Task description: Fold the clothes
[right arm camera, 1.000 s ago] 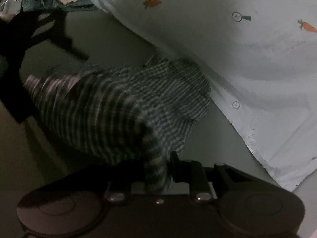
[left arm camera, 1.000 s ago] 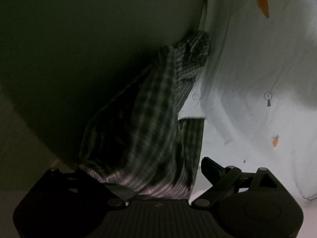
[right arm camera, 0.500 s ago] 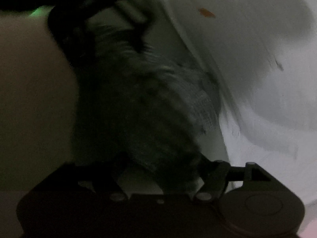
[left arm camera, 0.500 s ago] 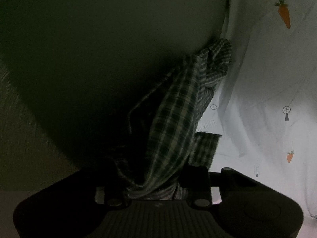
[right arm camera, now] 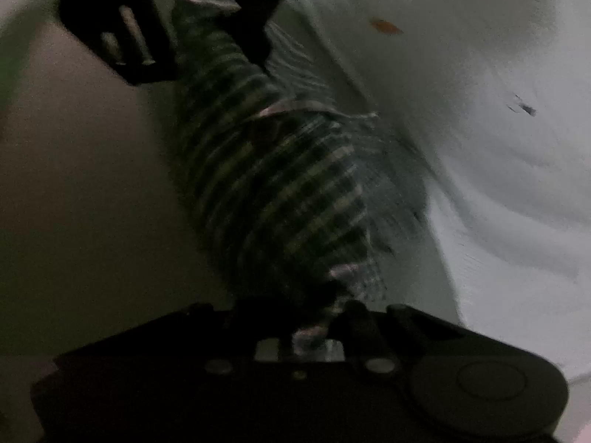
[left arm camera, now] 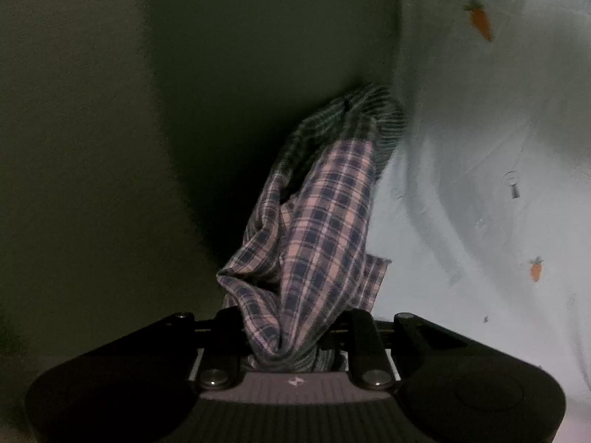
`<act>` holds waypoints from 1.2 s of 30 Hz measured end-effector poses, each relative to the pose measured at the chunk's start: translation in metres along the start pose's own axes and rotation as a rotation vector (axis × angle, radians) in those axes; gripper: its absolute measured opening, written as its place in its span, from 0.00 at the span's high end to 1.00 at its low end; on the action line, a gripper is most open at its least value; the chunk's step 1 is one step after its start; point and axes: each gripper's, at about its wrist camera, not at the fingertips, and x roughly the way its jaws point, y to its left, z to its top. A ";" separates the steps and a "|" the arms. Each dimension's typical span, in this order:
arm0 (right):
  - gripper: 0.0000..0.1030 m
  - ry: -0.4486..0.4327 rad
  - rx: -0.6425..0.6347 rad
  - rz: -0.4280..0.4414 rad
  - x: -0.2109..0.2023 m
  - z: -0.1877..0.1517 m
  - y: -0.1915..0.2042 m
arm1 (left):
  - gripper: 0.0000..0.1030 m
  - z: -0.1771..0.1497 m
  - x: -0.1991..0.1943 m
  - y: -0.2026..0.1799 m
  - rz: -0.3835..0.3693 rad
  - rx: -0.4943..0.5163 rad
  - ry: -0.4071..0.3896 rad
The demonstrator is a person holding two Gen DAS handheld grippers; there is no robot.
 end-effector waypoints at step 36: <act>0.50 -0.038 0.829 0.036 0.107 -0.018 -0.218 | 0.14 0.090 0.107 -0.168 0.060 0.649 -0.115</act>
